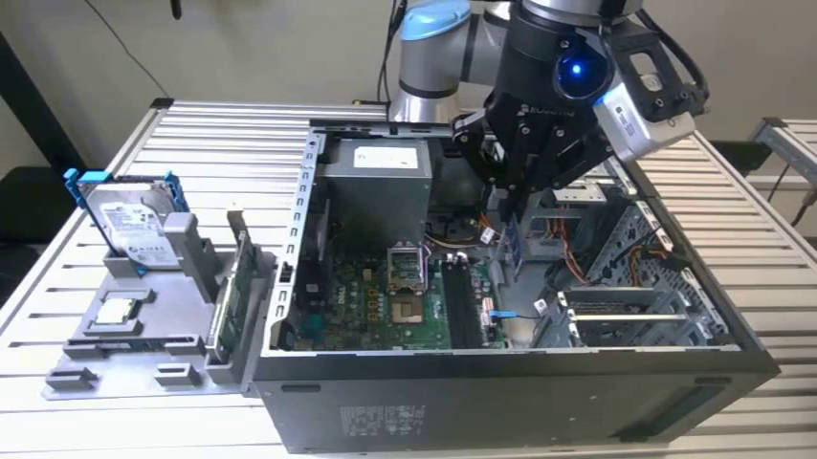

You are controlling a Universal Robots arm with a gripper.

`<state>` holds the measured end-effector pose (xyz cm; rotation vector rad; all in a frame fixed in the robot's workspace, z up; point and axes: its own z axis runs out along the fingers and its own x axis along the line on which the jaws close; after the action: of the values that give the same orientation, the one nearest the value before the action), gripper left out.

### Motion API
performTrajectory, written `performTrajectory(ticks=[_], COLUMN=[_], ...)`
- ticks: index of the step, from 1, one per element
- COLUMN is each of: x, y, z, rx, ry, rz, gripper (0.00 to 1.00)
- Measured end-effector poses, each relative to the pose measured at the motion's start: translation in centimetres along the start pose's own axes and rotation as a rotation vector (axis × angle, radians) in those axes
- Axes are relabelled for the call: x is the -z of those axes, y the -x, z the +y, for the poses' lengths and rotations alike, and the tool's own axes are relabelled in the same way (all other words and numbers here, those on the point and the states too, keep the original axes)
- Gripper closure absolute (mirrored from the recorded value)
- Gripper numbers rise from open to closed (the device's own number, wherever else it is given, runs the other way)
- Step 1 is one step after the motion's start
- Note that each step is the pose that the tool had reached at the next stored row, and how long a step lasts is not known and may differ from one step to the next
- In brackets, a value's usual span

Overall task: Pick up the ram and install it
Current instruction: 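Insert the ram into the slot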

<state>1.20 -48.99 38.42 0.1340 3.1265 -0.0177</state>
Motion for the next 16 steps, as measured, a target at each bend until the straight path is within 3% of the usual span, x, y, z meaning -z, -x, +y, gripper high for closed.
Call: performTrajectory(ticks=[12,16], x=[-0.99,-1.23], y=[0.88,0.93], z=[0.4,0.52], rx=[0.0,0.0], ry=[-0.0013,-0.0011], rz=[0.0163,0.0173], gripper=[0.85,0.85])
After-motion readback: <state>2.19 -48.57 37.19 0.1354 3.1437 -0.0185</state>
